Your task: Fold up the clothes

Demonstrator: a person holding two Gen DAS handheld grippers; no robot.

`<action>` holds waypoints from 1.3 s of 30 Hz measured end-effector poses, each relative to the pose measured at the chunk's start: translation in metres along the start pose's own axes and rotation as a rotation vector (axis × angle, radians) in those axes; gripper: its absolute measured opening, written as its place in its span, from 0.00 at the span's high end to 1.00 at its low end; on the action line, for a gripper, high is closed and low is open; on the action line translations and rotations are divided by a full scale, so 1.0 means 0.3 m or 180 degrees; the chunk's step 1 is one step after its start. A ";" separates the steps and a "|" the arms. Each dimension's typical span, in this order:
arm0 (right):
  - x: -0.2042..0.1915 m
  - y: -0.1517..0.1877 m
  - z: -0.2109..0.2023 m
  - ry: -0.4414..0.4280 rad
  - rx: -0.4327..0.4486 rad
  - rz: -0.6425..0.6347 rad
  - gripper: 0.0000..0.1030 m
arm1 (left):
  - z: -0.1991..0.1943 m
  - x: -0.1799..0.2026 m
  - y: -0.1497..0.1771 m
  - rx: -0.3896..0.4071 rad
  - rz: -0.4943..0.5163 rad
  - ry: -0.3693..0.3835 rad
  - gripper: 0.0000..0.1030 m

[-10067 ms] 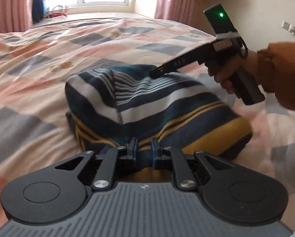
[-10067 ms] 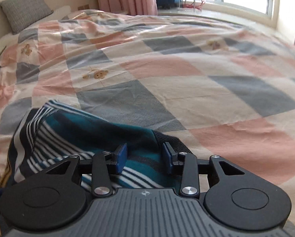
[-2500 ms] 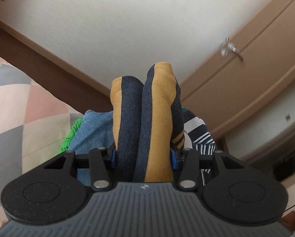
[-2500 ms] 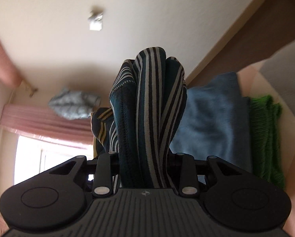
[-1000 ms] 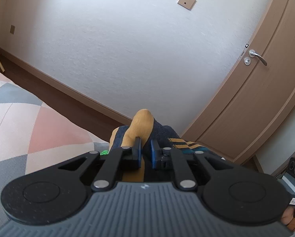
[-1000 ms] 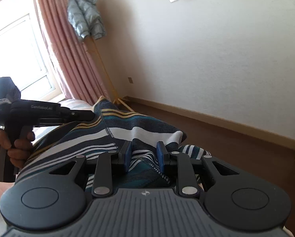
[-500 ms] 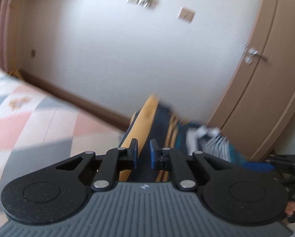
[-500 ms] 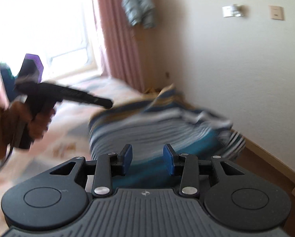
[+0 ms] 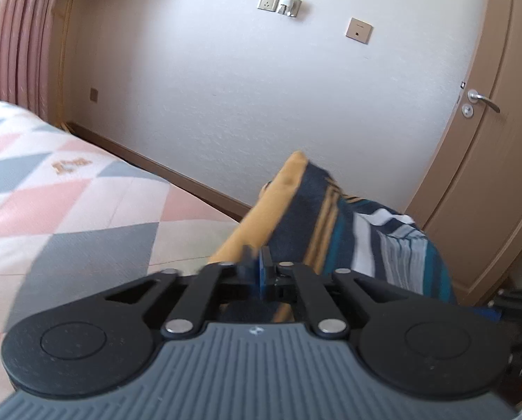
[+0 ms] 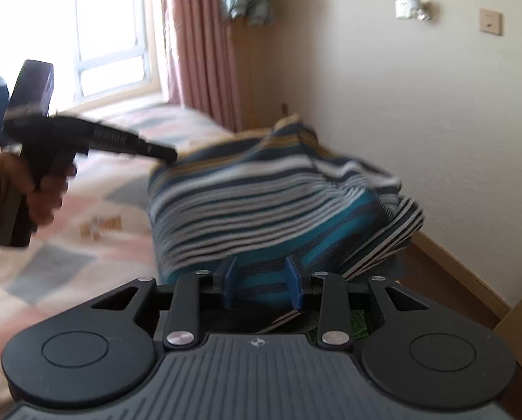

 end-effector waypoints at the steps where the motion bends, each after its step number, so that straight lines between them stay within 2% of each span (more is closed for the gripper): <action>1: -0.007 -0.001 -0.021 -0.0004 0.0042 0.0023 0.67 | -0.015 0.023 0.004 0.0014 0.0010 0.0020 0.94; 4: -0.017 0.014 -0.037 0.0023 -0.0002 0.0025 0.67 | -0.023 0.080 0.025 0.0032 0.0098 0.0043 0.93; 5: -0.017 0.027 -0.026 0.0059 -0.0063 -0.0004 0.67 | -0.011 0.084 0.036 0.0004 0.0122 0.0003 0.90; 7: -0.010 0.054 -0.001 0.0111 -0.0117 -0.0038 0.67 | 0.027 0.062 0.068 -0.0106 0.0062 -0.0098 0.89; 10: -0.004 0.083 0.034 0.0128 -0.0142 -0.0044 0.68 | 0.048 0.021 0.104 -0.0108 -0.0087 -0.0091 0.89; 13: -0.003 0.069 0.043 0.0141 -0.0200 0.0006 0.66 | 0.048 0.028 0.110 -0.0130 -0.0058 -0.0160 0.89; 16: -0.001 0.041 0.026 0.0162 -0.0237 0.0140 0.58 | 0.020 0.068 0.092 -0.0175 -0.0016 -0.0286 0.89; 18: 0.002 0.025 -0.010 0.0187 -0.0170 0.0277 0.47 | -0.009 0.097 0.083 -0.0204 -0.0014 -0.0374 0.84; 22: -0.002 0.040 -0.075 0.0291 -0.0170 0.0483 0.43 | -0.077 0.152 0.098 -0.0231 -0.0025 -0.0438 0.79; 25: -0.020 0.063 -0.108 0.0429 -0.0212 0.0598 0.36 | -0.110 0.181 0.126 -0.0355 -0.0133 -0.0456 0.72; 31: -0.065 0.093 -0.181 0.0680 -0.0274 0.0810 0.20 | -0.191 0.240 0.174 -0.0691 -0.0095 -0.0697 0.58; 35: -0.104 0.071 -0.244 0.0703 -0.0275 0.0981 0.14 | -0.283 0.275 0.174 -0.0784 0.0011 -0.0880 0.44; 36: -0.115 0.065 -0.260 0.0713 -0.0277 0.1018 0.09 | -0.308 0.282 0.173 -0.0802 0.0023 -0.0909 0.41; 39: -0.152 0.052 -0.301 0.0726 -0.0349 0.1104 0.07 | -0.384 0.306 0.166 -0.0838 0.0010 -0.0951 0.37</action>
Point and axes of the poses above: each gripper's, at about its wrist camera, not at the fingertips, and z roughly the way its jaws point, x to its right, y to its underside, the point moved 3 cm from there along z, roughly the way its jaws point, and after that the axes turned 7 degrees about y, right-handed, at the moved point
